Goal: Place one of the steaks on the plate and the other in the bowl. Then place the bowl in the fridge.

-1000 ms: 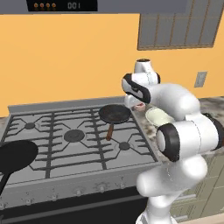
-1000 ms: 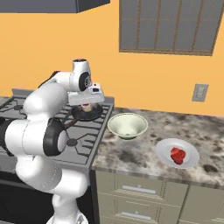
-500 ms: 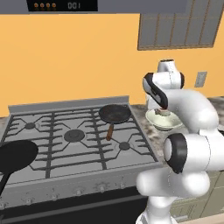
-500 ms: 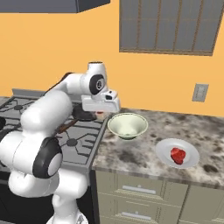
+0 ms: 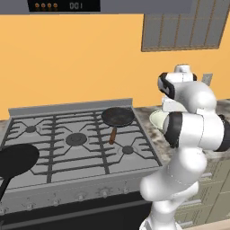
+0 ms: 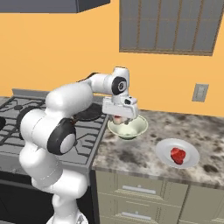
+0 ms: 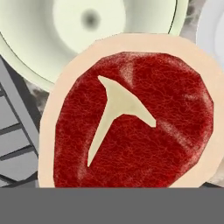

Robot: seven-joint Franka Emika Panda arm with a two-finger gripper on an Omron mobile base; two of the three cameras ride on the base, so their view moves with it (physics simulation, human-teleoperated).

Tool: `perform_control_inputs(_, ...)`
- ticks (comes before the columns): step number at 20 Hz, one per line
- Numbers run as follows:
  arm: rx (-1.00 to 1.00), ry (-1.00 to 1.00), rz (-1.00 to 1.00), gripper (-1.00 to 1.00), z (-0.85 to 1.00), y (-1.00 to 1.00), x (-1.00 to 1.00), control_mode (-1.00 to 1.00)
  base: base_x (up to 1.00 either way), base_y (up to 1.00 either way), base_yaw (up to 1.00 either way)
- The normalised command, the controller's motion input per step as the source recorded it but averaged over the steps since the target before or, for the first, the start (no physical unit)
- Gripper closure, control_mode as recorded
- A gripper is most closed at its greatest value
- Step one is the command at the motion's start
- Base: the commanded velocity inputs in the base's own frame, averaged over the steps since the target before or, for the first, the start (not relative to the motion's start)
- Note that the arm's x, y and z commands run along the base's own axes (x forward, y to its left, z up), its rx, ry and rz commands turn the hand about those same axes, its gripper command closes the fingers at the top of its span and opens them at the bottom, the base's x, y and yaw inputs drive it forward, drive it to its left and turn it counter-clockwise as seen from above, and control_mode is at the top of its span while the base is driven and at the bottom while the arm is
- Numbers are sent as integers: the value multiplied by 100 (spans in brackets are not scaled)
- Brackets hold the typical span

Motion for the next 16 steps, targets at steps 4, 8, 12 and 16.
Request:
perform_control_inputs(4, 17, 0, 3, 100, -42, 0, 30, -100, 0, 0, 0)
perform_control_inputs(8, 5, 0, 2, 100, -30, 0, 39, -100, 0, 0, 0)
perform_control_inputs(12, 0, 1, 0, 100, -25, -5, 48, -100, 0, 0, 0)
perform_control_inputs(16, 0, 0, 0, 100, -41, -3, 30, -100, 0, 0, 0)
